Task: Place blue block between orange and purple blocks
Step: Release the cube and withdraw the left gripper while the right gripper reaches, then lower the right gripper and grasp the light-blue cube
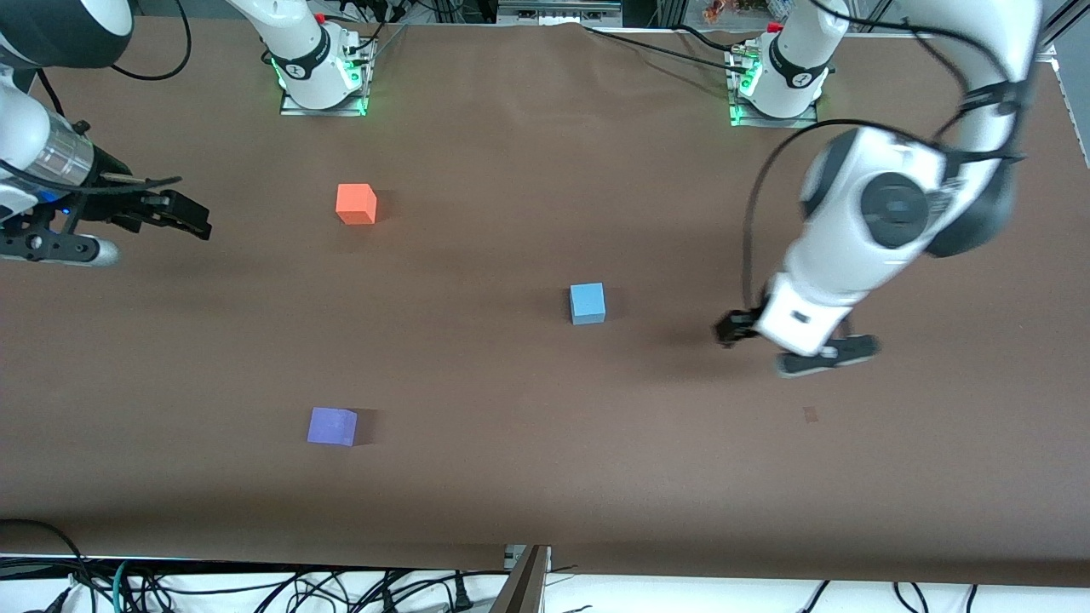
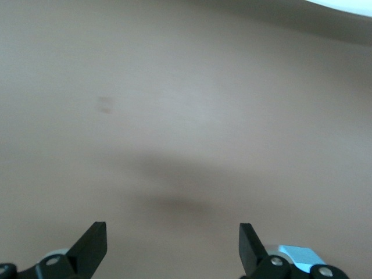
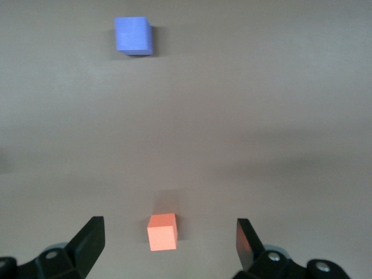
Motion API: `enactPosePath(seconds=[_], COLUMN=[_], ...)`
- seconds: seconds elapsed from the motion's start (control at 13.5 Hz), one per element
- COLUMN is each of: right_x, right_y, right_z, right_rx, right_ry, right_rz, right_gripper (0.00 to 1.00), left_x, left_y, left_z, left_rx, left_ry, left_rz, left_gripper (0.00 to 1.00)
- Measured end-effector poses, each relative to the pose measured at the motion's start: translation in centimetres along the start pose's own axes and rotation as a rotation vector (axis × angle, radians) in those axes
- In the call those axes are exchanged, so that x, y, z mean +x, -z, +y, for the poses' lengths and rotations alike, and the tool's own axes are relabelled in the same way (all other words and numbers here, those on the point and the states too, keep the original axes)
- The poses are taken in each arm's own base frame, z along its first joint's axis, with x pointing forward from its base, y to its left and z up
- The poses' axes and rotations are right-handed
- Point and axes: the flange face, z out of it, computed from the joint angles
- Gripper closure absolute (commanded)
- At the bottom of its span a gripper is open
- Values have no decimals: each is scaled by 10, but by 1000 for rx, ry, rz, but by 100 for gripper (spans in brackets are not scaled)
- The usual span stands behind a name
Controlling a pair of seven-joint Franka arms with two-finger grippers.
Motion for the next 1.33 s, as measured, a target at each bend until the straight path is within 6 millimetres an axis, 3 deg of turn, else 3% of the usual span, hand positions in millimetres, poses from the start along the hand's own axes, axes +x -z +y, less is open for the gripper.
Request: enactPosePath(seconds=[0.15, 0.3, 0.52, 0.74, 0.96, 1.11, 1.33], right_x=[2, 4, 5, 10, 14, 0, -33], right_y=[-13, -29, -62, -107, -166, -215, -288], right_z=[-38, -92, -208, -310, -384, -430, -486], right_rx=[7, 14, 28, 52, 137, 194, 248], right_ry=[1, -21, -94, -160, -217, -230, -227], right_rz=[1, 17, 34, 46, 109, 143, 179], right_gripper=[0, 0, 0, 0, 0, 0, 0], left_x=[-1, -17, -29, -19, -13, -15, -19], left_y=[29, 66, 108, 124, 132, 136, 139], left_z=[-33, -49, -82, -139, -189, -204, -200], left_rx=[41, 73, 53, 12, 11, 12, 13], left_ry=[31, 2, 6, -22, -101, -131, -146], left_rz=[-30, -48, -79, -111, -133, -154, -168], left_gripper=[0, 0, 0, 0, 0, 0, 0])
